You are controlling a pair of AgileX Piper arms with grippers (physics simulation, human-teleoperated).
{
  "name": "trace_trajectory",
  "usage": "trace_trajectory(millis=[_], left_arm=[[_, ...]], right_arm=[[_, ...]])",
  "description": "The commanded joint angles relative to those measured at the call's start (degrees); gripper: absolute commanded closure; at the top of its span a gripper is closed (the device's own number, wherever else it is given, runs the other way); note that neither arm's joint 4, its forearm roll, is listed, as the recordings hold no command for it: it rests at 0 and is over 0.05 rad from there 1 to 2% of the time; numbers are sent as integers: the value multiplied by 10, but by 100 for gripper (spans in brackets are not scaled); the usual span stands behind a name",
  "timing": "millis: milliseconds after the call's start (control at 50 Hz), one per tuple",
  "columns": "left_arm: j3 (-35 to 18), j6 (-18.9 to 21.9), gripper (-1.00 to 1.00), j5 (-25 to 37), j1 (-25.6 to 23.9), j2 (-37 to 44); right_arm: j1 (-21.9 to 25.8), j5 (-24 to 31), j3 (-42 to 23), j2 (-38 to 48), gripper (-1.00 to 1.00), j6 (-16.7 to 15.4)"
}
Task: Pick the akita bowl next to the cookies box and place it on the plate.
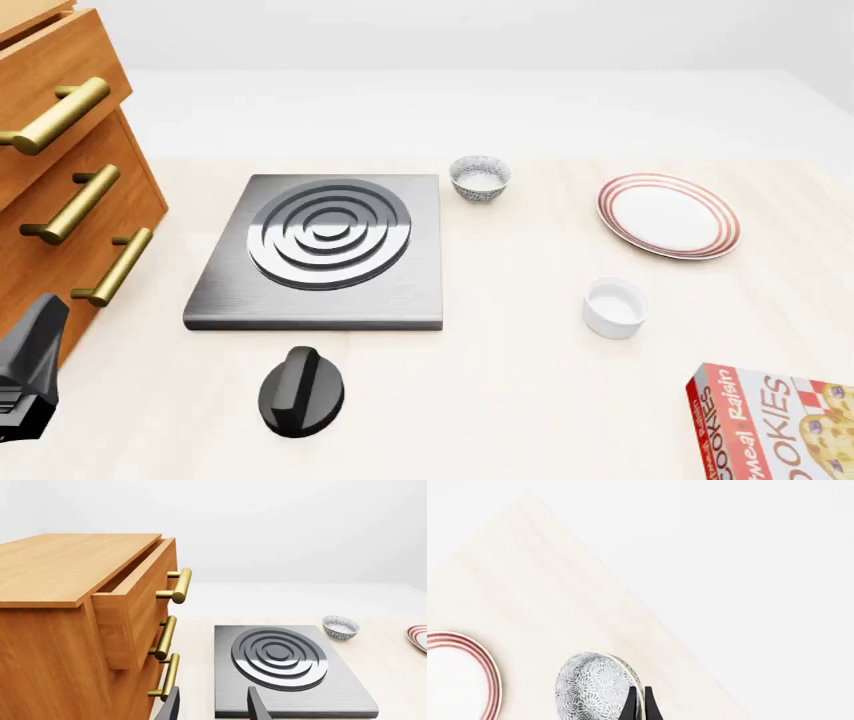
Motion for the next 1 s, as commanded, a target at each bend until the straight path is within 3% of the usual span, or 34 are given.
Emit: trace_trajectory(millis=[20,240,820,840,860,900,940,1000], left_arm=[[0,0,-100,0,0,0],[0,0,-100,0,0,0],[0,0,-100,0,0,0],[0,0,-100,0,0,0],[0,0,-100,0,0,0],[0,0,-100,0,0,0],[0,0,-100,0,0,0],[0,0,-100,0,0,0]], right_arm=[[15,33,-19,-7,100,31],[43,71,-51,5,100,85],[116,124,-102,22,100,175],[121,123,-99,23,100,181],[148,116,-87,22,100,210],[155,116,-88,22,100,212],[144,124,-100,27,100,195],[171,123,-101,31,100,218]])
